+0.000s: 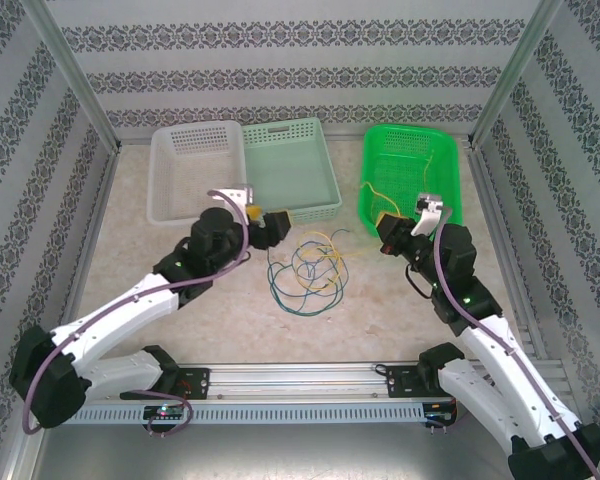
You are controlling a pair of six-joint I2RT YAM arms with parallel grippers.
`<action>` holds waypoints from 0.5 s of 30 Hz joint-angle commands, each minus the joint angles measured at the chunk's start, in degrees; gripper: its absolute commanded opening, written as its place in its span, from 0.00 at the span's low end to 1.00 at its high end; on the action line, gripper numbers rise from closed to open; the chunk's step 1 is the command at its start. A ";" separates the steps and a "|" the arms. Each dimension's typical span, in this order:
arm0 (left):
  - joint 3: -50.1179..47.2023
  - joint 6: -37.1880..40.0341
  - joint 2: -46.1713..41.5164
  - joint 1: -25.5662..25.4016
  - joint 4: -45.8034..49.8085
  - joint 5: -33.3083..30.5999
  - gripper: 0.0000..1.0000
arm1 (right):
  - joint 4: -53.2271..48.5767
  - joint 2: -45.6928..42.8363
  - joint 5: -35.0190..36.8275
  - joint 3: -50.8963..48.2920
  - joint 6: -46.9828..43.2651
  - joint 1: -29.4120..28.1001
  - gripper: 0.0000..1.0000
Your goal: Untangle the cables
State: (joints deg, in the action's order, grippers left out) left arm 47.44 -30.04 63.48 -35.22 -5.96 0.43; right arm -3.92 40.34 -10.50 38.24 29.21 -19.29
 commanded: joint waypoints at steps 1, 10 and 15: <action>4.18 -3.79 0.23 8.88 2.82 11.99 0.84 | -5.22 1.48 -5.57 3.94 -11.11 -0.50 0.00; 16.65 -19.48 19.70 12.12 -13.52 43.84 0.82 | -7.27 9.18 -9.29 10.34 -16.91 -3.05 0.00; 16.29 -27.17 23.57 9.91 -21.87 46.50 0.79 | -5.59 9.62 -6.49 10.49 -17.82 -3.88 0.00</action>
State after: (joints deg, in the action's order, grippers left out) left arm 62.76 -50.11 86.61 -23.64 -17.85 40.29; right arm -10.26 50.00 -18.33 46.59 13.85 -22.39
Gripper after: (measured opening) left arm 0.795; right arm 0.092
